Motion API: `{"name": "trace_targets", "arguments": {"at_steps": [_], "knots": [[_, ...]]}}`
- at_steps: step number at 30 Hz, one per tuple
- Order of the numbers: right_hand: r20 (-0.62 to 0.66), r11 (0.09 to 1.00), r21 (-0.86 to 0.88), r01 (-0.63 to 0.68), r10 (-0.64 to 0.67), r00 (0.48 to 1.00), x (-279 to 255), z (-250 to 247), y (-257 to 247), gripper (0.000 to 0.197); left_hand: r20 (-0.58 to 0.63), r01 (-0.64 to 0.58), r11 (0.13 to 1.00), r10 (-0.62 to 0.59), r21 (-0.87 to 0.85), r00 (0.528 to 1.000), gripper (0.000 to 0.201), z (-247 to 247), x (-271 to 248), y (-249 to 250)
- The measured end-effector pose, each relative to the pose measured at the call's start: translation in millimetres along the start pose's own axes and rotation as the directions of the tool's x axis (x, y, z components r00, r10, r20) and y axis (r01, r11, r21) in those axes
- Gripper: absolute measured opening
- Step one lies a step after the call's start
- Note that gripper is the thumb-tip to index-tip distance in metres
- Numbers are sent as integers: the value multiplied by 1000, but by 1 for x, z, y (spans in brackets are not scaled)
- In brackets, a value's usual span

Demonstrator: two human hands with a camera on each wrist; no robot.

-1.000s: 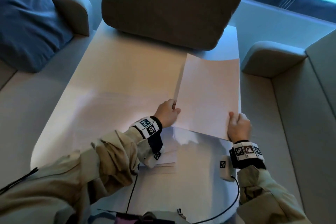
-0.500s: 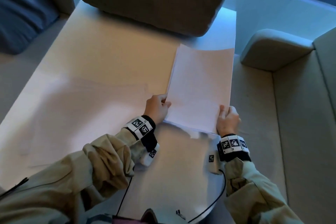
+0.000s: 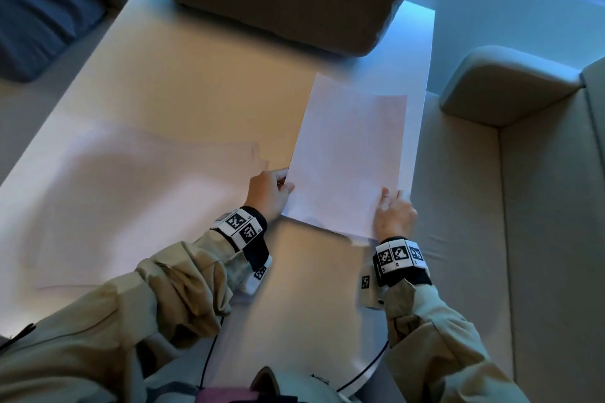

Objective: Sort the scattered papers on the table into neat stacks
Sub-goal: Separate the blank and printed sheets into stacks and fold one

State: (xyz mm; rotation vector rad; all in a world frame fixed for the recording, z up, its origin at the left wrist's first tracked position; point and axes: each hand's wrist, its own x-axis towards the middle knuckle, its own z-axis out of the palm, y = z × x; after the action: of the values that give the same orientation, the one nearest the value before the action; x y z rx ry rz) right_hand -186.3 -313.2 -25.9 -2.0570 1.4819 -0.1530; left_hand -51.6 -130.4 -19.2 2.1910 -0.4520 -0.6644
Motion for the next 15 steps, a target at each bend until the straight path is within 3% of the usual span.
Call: {"name": "trace_targets", "arguments": {"at_steps": [2, 5, 9, 15], "knots": [[-21, 999, -12, -34, 34, 999, 0, -1, 3, 37, -2, -20, 1000, 20, 21, 1000, 8, 1, 1, -2], [-84, 998, -28, -58, 55, 995, -1, -5, 9, 28, -9, -22, 997, 23, 73, 1000, 34, 0, 1, -1], [-118, 998, 64, 6, 1, 993, 3, -5, 17, 31, -55, -62, 997, 60, -35, 997, 12, 1, -1, 4], [-41, 987, 159, -24, 31, 999, -4, -1, 9, 38, -36, -56, 996, 54, -63, 998, 17, 12, -1, 9]]}}
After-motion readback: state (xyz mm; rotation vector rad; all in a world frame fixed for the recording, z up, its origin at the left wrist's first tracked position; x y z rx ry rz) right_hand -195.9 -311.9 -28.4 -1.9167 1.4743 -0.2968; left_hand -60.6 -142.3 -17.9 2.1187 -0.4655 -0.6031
